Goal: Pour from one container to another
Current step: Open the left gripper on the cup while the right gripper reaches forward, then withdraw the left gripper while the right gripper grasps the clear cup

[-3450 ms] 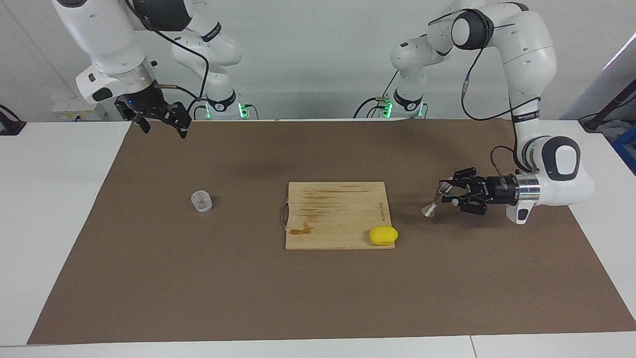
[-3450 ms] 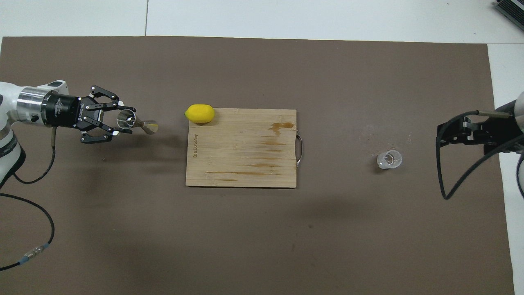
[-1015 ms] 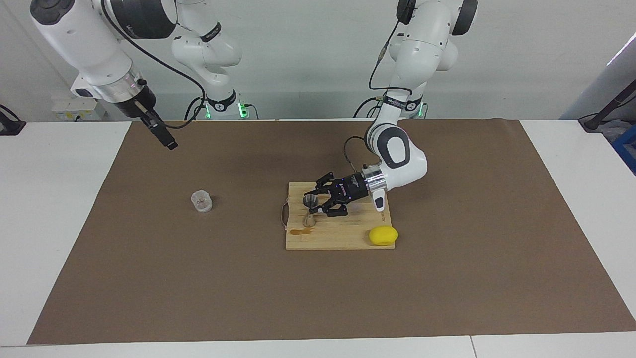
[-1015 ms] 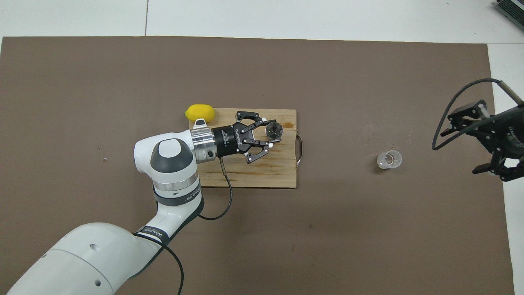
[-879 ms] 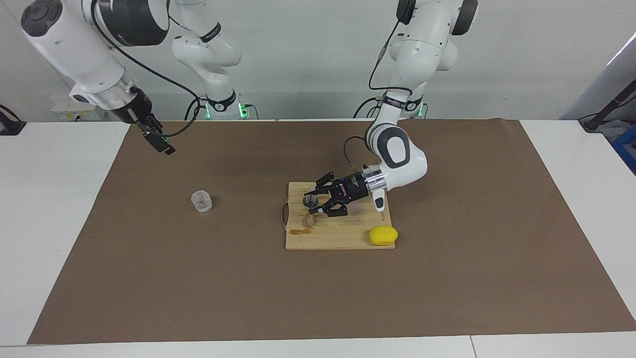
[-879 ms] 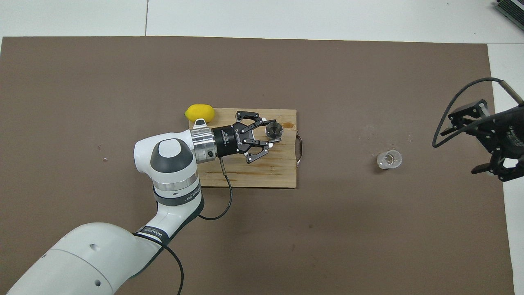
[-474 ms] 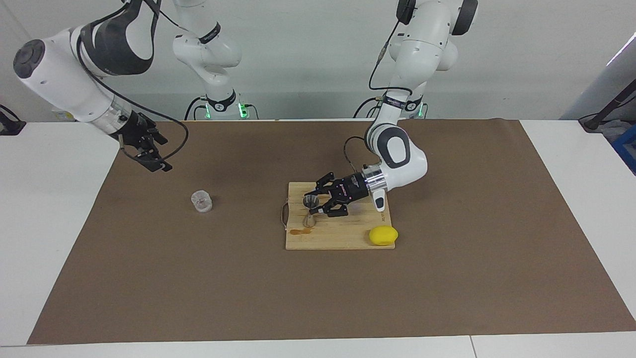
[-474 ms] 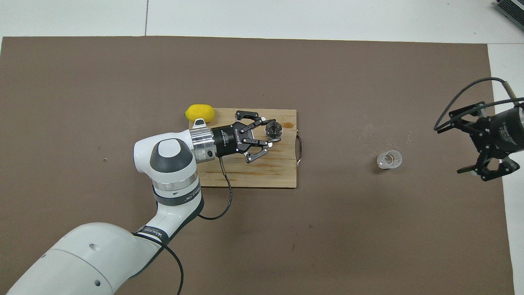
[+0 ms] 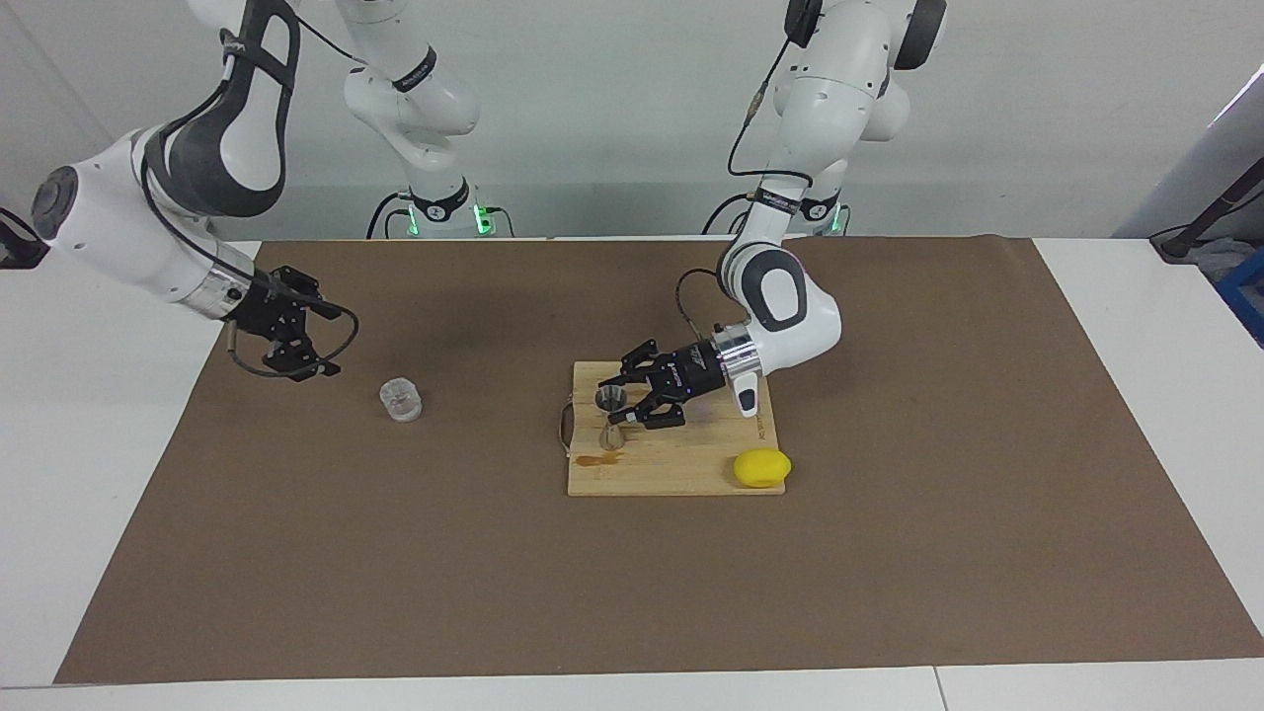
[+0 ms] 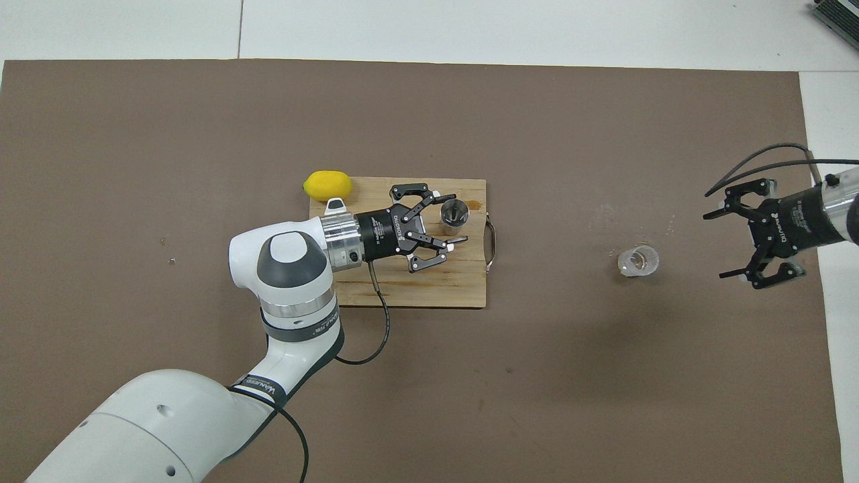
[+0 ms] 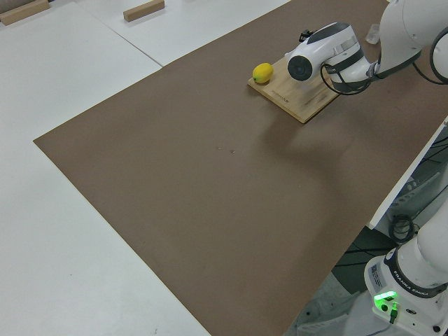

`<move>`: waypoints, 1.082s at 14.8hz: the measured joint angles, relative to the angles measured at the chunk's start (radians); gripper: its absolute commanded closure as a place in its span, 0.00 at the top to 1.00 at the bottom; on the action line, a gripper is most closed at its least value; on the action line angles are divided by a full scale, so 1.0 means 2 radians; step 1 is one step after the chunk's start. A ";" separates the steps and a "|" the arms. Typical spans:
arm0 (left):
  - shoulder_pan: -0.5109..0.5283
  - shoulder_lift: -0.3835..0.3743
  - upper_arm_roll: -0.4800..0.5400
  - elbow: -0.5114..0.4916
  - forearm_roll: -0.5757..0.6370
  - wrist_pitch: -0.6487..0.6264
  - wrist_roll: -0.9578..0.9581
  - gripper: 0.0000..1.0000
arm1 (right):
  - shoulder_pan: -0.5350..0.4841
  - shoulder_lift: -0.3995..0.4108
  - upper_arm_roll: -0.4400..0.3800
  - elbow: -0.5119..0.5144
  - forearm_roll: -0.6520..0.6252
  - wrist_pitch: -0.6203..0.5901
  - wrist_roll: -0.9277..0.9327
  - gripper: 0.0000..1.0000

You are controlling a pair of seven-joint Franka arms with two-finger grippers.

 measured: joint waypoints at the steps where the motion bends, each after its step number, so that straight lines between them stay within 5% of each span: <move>1: -0.002 0.000 0.000 0.000 -0.001 0.001 0.000 0.99 | 0.000 0.004 0.000 -0.008 0.008 0.013 -0.004 1.00; 6: -0.004 -0.011 0.002 0.002 -0.004 0.001 -0.001 1.00 | 0.001 0.019 0.003 -0.055 0.048 0.089 -0.037 1.00; 12: 0.006 -0.055 0.007 -0.002 -0.005 -0.012 -0.036 1.00 | -0.014 0.063 0.001 -0.073 0.068 0.104 -0.129 1.00; 16: 0.061 -0.086 0.011 -0.017 0.068 -0.082 -0.040 1.00 | -0.021 0.080 0.001 -0.074 0.095 0.104 -0.155 1.00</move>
